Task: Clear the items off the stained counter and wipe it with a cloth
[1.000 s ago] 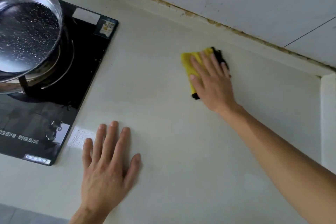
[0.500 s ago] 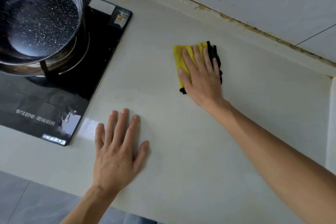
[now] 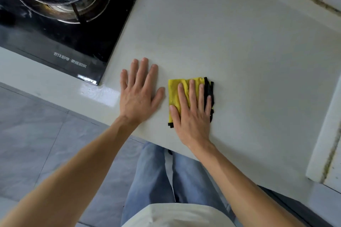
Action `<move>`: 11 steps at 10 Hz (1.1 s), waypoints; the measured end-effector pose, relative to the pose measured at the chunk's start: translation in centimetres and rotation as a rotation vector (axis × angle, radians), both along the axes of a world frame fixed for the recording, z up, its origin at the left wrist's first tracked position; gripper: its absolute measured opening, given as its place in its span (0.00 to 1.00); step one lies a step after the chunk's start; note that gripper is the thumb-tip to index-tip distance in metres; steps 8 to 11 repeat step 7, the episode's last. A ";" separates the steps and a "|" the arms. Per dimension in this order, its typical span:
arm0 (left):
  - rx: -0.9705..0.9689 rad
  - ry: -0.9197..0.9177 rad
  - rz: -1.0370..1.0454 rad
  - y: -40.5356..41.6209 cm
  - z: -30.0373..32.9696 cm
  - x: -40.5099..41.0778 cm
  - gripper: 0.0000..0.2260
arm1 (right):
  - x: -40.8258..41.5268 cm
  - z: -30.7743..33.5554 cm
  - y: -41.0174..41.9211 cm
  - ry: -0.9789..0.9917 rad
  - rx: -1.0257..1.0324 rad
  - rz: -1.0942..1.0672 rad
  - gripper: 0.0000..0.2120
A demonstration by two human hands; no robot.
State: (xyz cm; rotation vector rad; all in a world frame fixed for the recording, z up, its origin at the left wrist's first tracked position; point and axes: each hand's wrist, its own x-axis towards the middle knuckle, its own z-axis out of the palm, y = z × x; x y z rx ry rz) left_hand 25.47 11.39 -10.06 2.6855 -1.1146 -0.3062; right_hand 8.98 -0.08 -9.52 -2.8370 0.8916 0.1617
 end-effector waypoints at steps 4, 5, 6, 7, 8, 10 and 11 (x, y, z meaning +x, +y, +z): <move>0.096 0.176 -0.003 3.0 3.2 -5.9 0.30 | -4.0 2.4 4.0 0.142 0.122 -0.072 0.33; 0.133 0.200 0.005 4.5 4.5 -7.9 0.30 | -4.3 4.0 3.7 0.193 0.198 -0.043 0.34; 0.140 0.211 0.014 5.6 6.1 -8.4 0.28 | -4.7 5.9 2.3 0.179 0.331 -0.008 0.30; 0.073 0.257 0.025 7.5 7.7 -9.4 0.21 | -7.2 8.4 1.6 0.117 0.444 0.005 0.22; 0.073 0.257 0.025 7.5 7.7 -9.4 0.21 | -7.2 8.4 1.6 0.117 0.444 0.005 0.22; 0.073 0.257 0.025 7.5 7.7 -9.4 0.21 | -7.2 8.4 1.6 0.117 0.444 0.005 0.22; 0.073 0.257 0.025 7.5 7.7 -9.4 0.21 | -7.2 8.4 1.6 0.117 0.444 0.005 0.22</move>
